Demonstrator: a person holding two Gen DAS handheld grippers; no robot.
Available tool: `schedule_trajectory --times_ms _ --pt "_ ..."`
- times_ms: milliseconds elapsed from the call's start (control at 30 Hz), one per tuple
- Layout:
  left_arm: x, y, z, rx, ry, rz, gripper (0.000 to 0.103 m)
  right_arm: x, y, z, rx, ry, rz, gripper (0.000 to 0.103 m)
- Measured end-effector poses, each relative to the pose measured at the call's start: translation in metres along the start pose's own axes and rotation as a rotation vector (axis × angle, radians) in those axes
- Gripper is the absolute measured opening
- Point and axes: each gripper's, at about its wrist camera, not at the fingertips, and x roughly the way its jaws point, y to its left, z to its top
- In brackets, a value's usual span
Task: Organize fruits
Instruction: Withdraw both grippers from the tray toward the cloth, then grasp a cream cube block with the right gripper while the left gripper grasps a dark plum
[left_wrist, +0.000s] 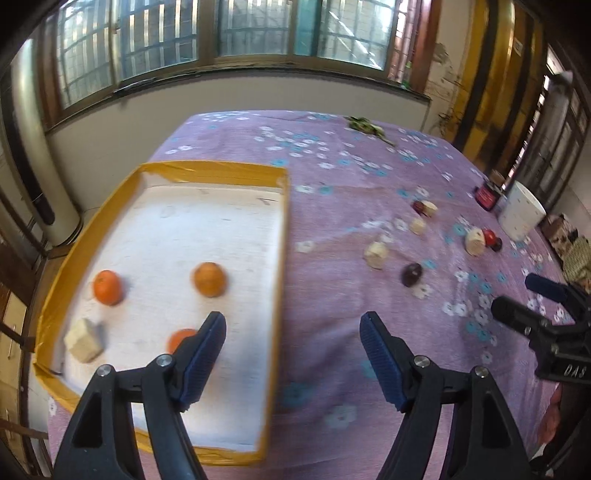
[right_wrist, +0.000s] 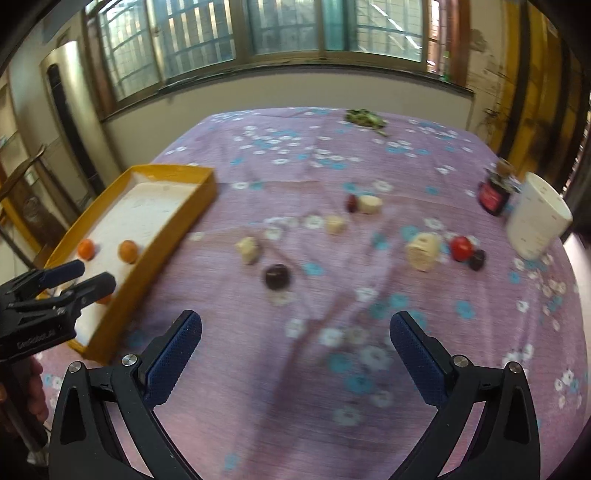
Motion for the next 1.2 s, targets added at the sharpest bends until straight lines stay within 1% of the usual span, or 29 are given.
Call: schedule_trajectory --times_ms 100,200,267,367,467,600,667,733,767,800,833,867,900,933,1067,1100,1133,1167,1200 --pt "0.008 -0.026 -0.001 0.046 0.025 -0.015 0.080 -0.002 -0.032 -0.006 0.039 0.005 -0.043 0.103" --pt "0.015 -0.044 -0.003 0.068 0.052 -0.026 0.080 0.001 -0.059 -0.009 0.046 0.014 -0.080 0.103" --pt "0.020 -0.052 -0.005 0.074 0.068 -0.028 0.080 0.001 -0.074 -0.011 0.045 0.011 -0.079 0.103" --pt "0.030 -0.062 -0.004 0.075 0.098 -0.025 0.080 0.012 -0.090 -0.005 0.021 0.010 -0.082 0.103" --pt "0.040 -0.069 -0.003 0.068 0.121 -0.010 0.080 0.026 -0.101 0.009 0.005 0.005 -0.058 0.102" --pt "0.049 -0.075 -0.001 0.045 0.144 0.003 0.080 0.050 -0.110 0.034 -0.014 -0.001 0.000 0.100" --pt "0.055 -0.077 0.001 0.029 0.155 0.007 0.080 0.064 -0.110 0.042 -0.040 0.018 0.022 0.093" --pt "0.060 -0.080 0.003 0.013 0.164 0.007 0.080 0.081 -0.108 0.046 -0.080 0.053 0.035 0.075" --pt "0.062 -0.081 0.004 0.007 0.169 0.010 0.080 0.087 -0.108 0.046 -0.091 0.065 0.034 0.070" --pt "0.064 -0.082 0.005 0.002 0.173 0.010 0.080 0.095 -0.109 0.047 -0.097 0.085 0.043 0.060" --pt "0.066 -0.084 0.006 0.000 0.175 0.010 0.080 0.100 -0.111 0.046 -0.096 0.102 0.055 0.055" --pt "0.068 -0.085 0.006 -0.003 0.177 0.011 0.080 0.104 -0.112 0.045 -0.096 0.108 0.049 0.053" --pt "0.070 -0.087 0.008 -0.003 0.176 0.011 0.080 0.105 -0.114 0.045 -0.096 0.109 0.043 0.046" --pt "0.072 -0.089 0.009 -0.004 0.172 0.011 0.080 0.105 -0.116 0.044 -0.096 0.106 0.042 0.043" --pt "0.081 -0.093 0.017 -0.030 0.164 -0.014 0.080 0.100 -0.123 0.042 -0.063 0.101 0.075 0.043" --pt "0.085 -0.093 0.019 -0.038 0.168 -0.023 0.077 0.098 -0.124 0.041 -0.055 0.102 0.087 0.043" --pt "0.088 -0.093 0.019 -0.047 0.174 -0.036 0.069 0.098 -0.124 0.040 -0.050 0.104 0.096 0.043" --pt "0.091 -0.094 0.020 -0.055 0.181 -0.057 0.064 0.096 -0.124 0.039 -0.047 0.106 0.105 0.043" --pt "0.095 -0.095 0.021 -0.060 0.190 -0.071 0.056 0.094 -0.124 0.037 -0.045 0.105 0.110 0.043"
